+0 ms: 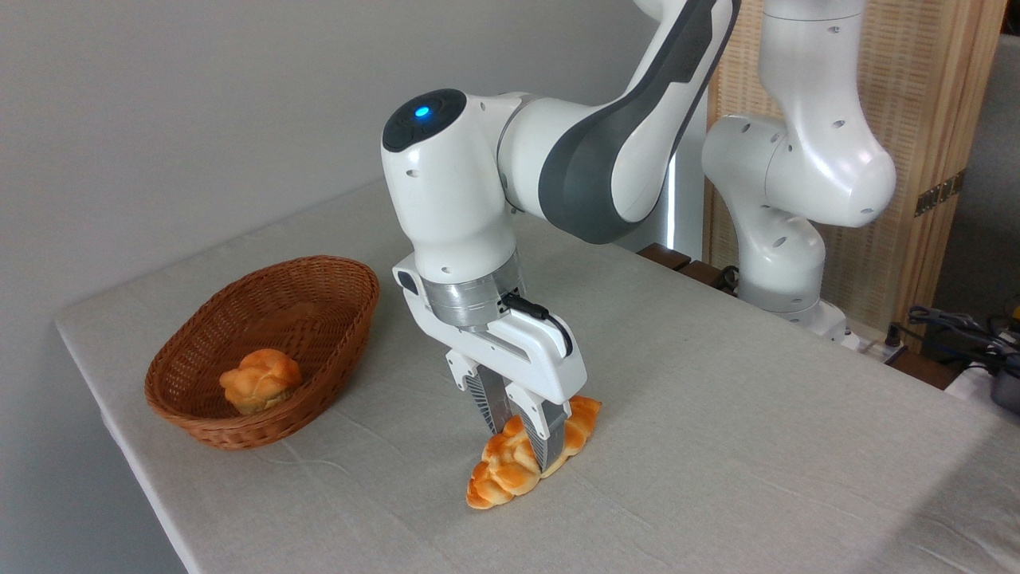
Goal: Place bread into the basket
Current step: 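Lift the braided roll and carry it over the wicker basket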
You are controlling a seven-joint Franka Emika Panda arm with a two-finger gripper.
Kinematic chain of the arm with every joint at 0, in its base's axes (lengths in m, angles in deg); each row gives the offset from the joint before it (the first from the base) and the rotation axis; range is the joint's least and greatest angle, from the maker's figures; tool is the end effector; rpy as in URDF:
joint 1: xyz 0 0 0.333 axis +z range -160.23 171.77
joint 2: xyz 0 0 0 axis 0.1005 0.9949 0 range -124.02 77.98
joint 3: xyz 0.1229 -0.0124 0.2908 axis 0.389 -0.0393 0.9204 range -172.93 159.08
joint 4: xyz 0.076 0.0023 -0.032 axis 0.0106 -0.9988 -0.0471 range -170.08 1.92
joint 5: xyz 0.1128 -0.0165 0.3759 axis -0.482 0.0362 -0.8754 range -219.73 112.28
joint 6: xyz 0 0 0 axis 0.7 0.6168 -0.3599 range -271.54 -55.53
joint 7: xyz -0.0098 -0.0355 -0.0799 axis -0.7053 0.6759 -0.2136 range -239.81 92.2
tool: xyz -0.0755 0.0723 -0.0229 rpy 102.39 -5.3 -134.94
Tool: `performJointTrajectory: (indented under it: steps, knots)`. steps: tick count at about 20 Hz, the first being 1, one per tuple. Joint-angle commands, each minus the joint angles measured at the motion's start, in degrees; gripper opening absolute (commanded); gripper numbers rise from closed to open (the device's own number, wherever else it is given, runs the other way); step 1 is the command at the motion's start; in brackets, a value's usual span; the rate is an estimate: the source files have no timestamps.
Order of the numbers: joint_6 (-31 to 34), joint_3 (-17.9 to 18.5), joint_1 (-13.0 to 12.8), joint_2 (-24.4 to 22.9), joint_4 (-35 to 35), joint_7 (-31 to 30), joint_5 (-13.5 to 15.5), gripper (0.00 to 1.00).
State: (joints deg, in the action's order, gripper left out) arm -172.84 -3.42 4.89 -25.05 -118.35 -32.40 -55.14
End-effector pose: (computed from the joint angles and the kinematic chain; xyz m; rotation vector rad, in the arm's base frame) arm 0.5160 0.0252 0.4011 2.9334 -1.0529 -0.1611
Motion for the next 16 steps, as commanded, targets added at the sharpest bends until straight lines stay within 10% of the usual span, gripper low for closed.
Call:
performJointTrajectory:
  steps: [1, 10, 16]
  knots:
    - [-0.9, 0.3, -0.3, -0.8, 0.0, 1.0, -0.6, 0.6]
    - [0.9, -5.2, -1.0, -1.7, 10.1, -0.3, 9.1, 0.63]
    - [1.7, -13.5, -1.0, 0.5, 15.0, -15.1, 12.6, 0.64]
